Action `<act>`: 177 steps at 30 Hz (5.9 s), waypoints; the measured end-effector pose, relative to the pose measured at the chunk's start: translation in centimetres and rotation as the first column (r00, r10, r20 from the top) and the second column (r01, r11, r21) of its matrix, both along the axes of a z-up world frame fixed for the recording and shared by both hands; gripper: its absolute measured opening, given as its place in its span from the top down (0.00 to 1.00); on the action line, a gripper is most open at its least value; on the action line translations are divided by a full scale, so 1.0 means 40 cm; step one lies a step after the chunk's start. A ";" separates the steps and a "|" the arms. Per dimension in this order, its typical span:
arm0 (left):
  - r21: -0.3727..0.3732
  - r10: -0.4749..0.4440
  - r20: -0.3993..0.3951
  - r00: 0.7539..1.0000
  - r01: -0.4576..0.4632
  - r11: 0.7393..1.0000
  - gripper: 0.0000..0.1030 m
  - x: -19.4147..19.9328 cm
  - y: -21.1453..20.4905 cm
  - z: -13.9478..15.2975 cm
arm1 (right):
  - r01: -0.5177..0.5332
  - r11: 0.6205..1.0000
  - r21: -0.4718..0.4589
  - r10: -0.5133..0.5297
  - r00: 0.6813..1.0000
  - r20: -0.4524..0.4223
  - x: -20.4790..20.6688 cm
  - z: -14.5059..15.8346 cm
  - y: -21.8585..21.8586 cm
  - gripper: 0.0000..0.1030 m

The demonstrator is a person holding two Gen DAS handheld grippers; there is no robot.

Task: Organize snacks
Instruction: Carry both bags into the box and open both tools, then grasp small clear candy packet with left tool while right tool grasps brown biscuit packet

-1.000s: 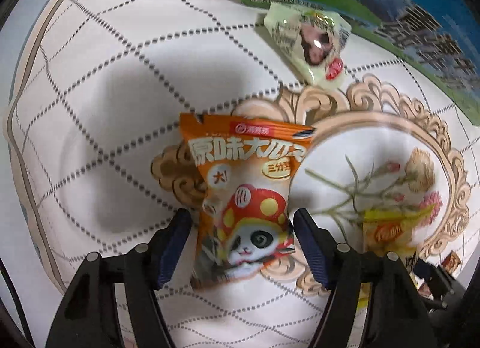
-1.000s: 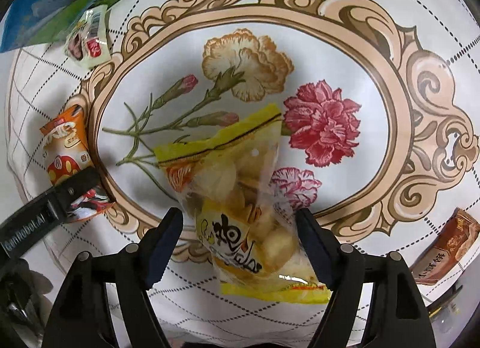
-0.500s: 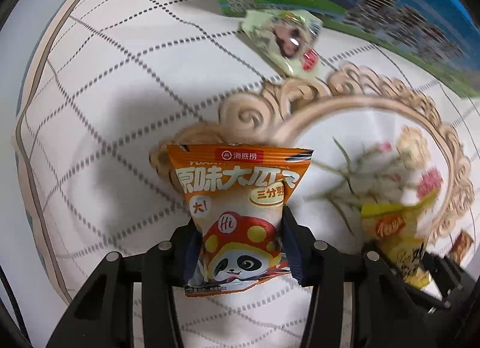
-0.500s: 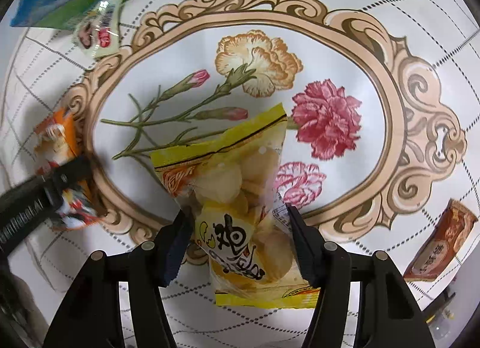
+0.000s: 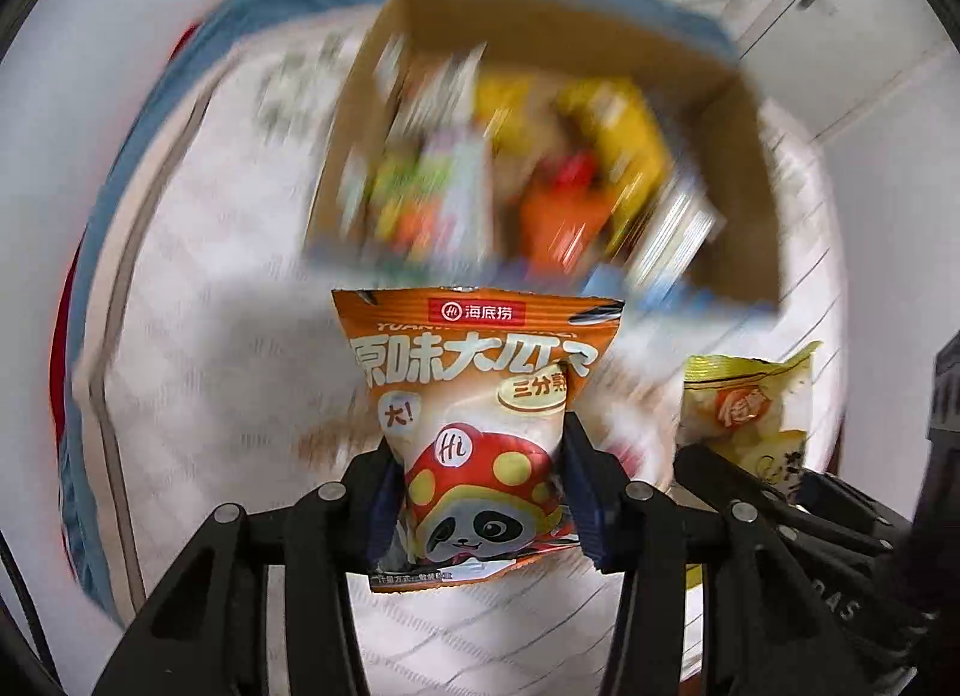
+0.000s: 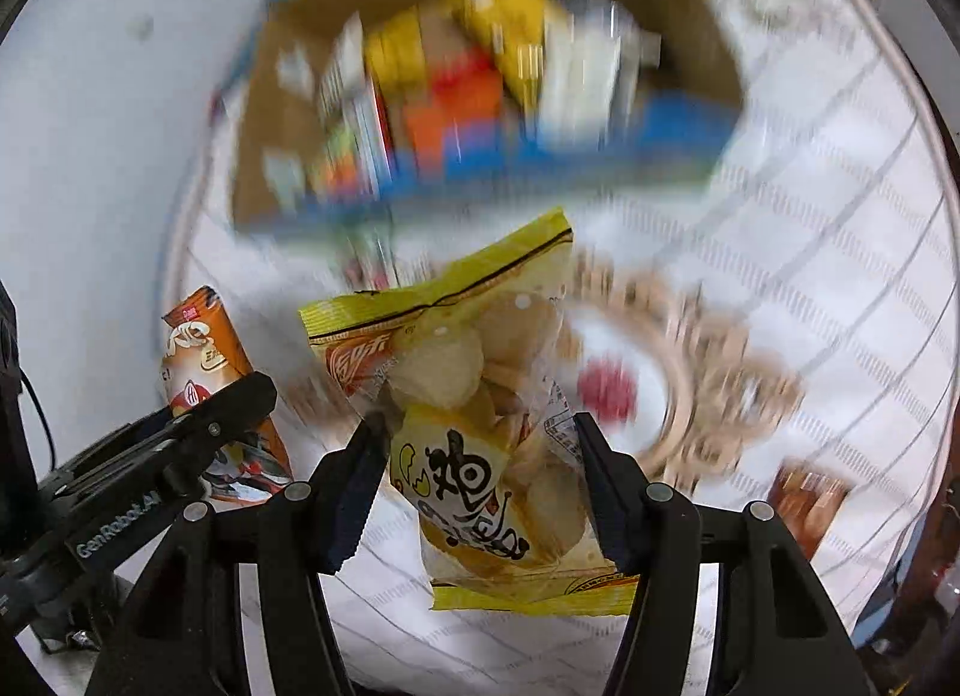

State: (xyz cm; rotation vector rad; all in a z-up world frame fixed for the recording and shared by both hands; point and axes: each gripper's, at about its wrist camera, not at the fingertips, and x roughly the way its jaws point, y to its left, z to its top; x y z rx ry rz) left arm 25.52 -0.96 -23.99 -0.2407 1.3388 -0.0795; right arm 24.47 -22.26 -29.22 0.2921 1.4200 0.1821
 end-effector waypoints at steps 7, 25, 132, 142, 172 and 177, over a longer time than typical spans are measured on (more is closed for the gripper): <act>-0.022 -0.046 0.034 0.998 0.047 0.999 0.57 0.344 0.018 0.032 | 0.055 0.995 -0.077 -0.046 0.993 0.113 0.330 0.110 -0.042 0.38; -0.053 -0.071 -0.177 0.982 0.063 0.997 0.36 0.677 -0.027 -0.212 | 0.085 0.963 -0.257 -0.091 0.996 -0.010 0.700 -0.113 -0.040 0.30; 0.206 0.093 -0.077 0.993 -0.076 0.976 0.07 0.143 0.123 -0.494 | 0.159 0.958 -0.237 -0.179 0.981 -0.067 -0.173 -0.385 -0.090 0.33; 0.223 0.003 -0.065 0.998 0.012 0.975 0.39 0.009 0.071 -0.485 | 0.131 0.976 -0.173 -0.148 0.985 -0.089 -0.144 -0.405 -0.131 0.37; 0.189 -0.031 -0.217 0.976 0.073 0.979 0.29 -0.445 0.001 -0.533 | 0.004 0.996 -0.084 -0.024 0.971 -0.239 -0.381 -0.435 -0.121 0.25; 0.198 -0.033 -0.218 0.975 0.077 0.977 0.29 -0.434 -0.007 -0.548 | -0.010 0.995 -0.101 -0.014 0.972 -0.235 -0.411 -0.440 -0.095 0.24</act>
